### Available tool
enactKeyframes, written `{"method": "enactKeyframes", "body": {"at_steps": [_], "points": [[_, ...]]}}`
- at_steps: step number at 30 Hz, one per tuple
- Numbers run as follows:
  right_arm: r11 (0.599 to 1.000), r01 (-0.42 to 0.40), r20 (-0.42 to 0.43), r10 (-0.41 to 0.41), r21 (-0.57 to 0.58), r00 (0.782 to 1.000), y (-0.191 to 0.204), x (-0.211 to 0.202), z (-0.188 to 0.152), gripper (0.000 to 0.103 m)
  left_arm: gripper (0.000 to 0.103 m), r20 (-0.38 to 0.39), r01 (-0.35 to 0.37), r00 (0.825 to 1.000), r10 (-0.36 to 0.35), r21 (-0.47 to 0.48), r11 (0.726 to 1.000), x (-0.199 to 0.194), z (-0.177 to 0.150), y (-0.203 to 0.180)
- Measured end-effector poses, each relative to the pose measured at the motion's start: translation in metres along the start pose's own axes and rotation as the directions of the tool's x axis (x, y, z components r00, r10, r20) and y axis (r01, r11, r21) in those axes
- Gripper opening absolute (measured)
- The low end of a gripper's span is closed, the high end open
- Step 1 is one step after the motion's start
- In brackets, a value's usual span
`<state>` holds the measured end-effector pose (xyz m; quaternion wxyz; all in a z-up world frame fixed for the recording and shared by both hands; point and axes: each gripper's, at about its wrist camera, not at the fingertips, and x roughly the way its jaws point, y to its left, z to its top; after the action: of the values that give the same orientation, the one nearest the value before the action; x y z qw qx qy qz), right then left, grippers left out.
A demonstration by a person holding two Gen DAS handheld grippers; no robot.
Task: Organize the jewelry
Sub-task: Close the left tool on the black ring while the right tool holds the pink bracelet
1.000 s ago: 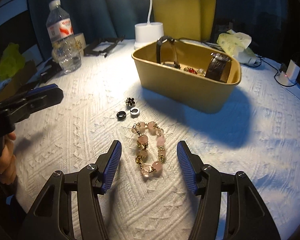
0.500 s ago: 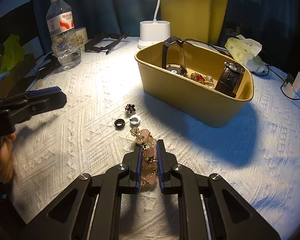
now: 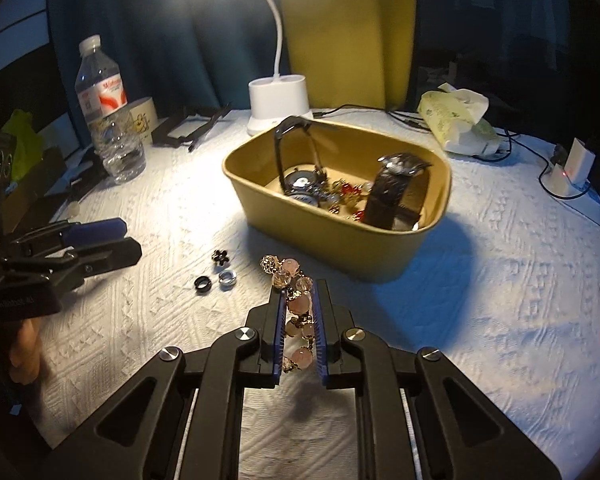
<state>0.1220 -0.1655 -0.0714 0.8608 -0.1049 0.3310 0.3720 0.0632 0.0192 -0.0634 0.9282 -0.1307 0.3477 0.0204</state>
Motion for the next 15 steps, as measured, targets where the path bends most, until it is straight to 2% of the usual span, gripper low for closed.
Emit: {"method": "enactKeyframes", "body": {"at_steps": [10,15], "points": [[0.999,-0.006,0.006,0.006,0.048,1.000,-0.022,-0.002,-0.004,0.013,0.059,-0.057,0.013,0.998,-0.010,0.066,0.998,0.016,0.001,-0.022],[0.998,-0.005,0.033,0.003,0.061,0.999,-0.026,-0.008,-0.001,0.013,0.059,-0.111,0.007,0.994,0.007,0.118,0.993,0.028,0.000,-0.030]]}}
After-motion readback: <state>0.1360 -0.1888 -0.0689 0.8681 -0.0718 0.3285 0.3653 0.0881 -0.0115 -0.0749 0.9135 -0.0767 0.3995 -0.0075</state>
